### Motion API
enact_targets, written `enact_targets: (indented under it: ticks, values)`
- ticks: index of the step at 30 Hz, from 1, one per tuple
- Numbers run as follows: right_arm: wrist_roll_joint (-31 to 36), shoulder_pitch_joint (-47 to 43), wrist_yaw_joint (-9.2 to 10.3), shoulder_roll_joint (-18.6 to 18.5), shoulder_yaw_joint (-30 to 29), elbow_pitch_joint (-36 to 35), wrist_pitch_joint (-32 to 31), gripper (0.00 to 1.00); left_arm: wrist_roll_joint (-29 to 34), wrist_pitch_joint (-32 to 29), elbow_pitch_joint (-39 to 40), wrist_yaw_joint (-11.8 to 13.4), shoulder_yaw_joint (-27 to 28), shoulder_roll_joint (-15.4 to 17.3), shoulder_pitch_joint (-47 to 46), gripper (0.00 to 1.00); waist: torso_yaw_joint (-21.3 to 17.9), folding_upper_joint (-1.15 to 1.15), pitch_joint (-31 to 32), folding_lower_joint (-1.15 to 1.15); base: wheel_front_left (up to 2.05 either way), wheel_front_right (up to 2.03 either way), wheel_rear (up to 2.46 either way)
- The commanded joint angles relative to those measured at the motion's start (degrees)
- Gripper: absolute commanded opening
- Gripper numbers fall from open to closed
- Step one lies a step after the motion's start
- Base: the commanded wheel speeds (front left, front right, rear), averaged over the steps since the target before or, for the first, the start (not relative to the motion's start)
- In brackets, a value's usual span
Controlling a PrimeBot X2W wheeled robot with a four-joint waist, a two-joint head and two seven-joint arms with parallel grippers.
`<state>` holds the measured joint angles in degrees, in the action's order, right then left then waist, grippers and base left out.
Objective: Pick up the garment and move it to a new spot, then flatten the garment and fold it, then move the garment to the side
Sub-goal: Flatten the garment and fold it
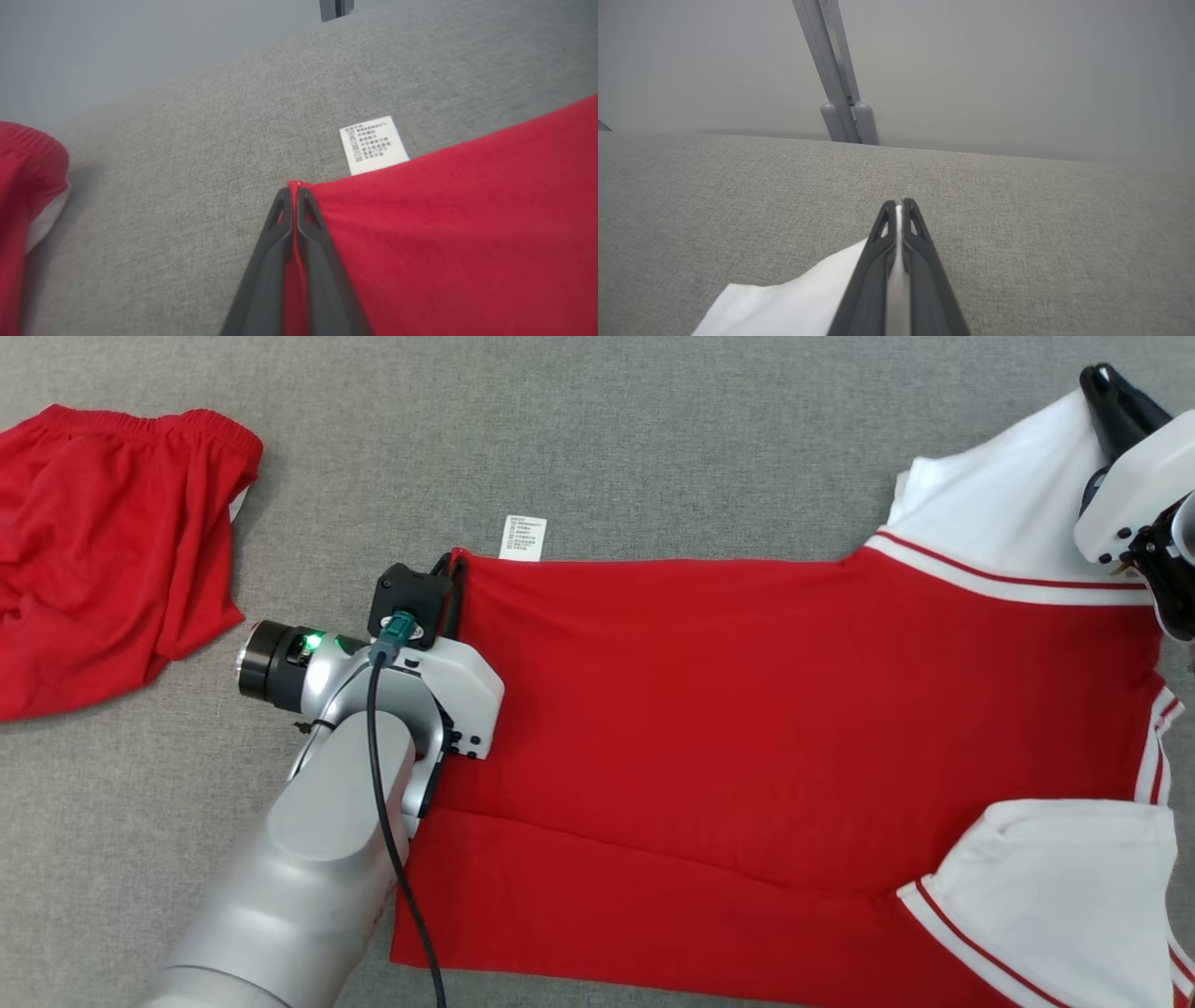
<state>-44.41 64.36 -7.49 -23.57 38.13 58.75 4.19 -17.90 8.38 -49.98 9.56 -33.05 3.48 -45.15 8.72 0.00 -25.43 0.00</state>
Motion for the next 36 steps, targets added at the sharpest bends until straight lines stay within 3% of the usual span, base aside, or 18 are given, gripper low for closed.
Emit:
enact_targets:
  ticks: [1,18,36]
  values:
    - [-0.4,1.0,-0.01,-0.7,0.6,0.0,1.6,0.00,-0.6,0.2,-0.9,0.1,0.5,1.2,-0.9,0.00,-0.4,0.00,0.3,0.00,0.00,0.00,0.00]
    - [-4.3,-2.1,-0.01,-1.4,9.2,-1.1,8.9,0.00,-0.7,4.1,-3.9,-0.2,-0.3,1.8,-2.0,0.00,-2.6,0.00,4.1,0.00,0.00,0.00,0.00]
    - [-11.4,-11.4,-0.01,-2.8,13.1,-6.0,11.1,0.00,0.5,3.8,-3.1,-2.6,-4.2,5.9,4.2,0.00,-5.4,0.00,12.4,0.00,0.00,0.00,0.00]
